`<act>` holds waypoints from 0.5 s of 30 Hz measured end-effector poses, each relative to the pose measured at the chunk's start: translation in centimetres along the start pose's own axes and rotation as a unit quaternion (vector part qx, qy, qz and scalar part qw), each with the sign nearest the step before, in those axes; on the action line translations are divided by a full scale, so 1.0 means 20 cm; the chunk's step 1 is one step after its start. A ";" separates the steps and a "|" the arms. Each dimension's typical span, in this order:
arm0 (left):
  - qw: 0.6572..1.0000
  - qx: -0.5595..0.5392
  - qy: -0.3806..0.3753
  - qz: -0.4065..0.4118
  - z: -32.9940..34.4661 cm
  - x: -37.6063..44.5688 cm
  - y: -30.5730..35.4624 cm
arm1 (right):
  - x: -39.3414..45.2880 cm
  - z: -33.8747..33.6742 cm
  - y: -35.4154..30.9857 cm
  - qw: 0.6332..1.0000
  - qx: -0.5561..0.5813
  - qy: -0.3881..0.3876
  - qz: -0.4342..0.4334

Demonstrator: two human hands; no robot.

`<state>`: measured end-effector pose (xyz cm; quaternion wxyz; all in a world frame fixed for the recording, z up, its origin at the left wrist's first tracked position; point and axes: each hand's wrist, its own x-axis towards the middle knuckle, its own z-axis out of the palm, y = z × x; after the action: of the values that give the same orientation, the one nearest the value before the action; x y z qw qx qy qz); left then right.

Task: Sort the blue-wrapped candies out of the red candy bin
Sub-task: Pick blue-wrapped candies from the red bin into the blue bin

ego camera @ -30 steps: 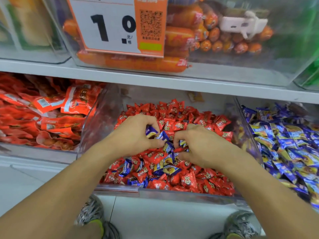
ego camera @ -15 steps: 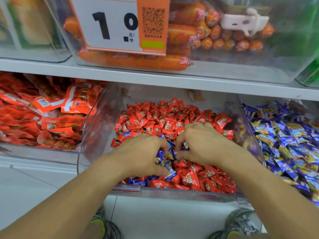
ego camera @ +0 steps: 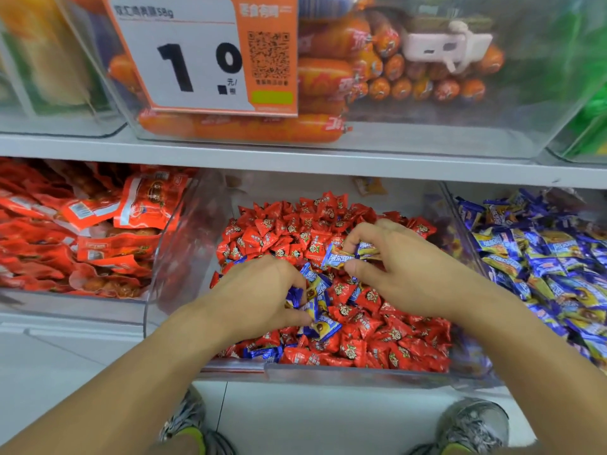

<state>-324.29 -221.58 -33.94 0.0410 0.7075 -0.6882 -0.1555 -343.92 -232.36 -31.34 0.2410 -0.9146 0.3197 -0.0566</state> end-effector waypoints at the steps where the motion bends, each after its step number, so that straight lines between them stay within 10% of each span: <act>1: 0.999 -0.032 0.005 -0.006 -0.01 0.00 0.00 | 0.00 0.00 0.00 1.000 0.000 0.005 -0.002; 6: 0.959 -0.282 0.026 -0.024 -0.15 -0.04 0.02 | -0.03 -0.04 -0.02 0.997 0.081 0.003 -0.007; 13: 0.800 -0.590 0.045 -0.097 -0.11 -0.04 0.25 | -0.07 0.00 -0.09 0.940 0.339 0.024 -0.008; 15: 0.845 -0.516 0.123 -0.076 -0.09 -0.02 0.29 | -0.08 0.01 -0.10 0.935 0.351 0.037 -0.028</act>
<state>-329.39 -221.68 -30.63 0.4722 0.6476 -0.4424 -0.4024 -344.04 -229.97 -30.46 0.5330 -0.7776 0.2628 -0.2056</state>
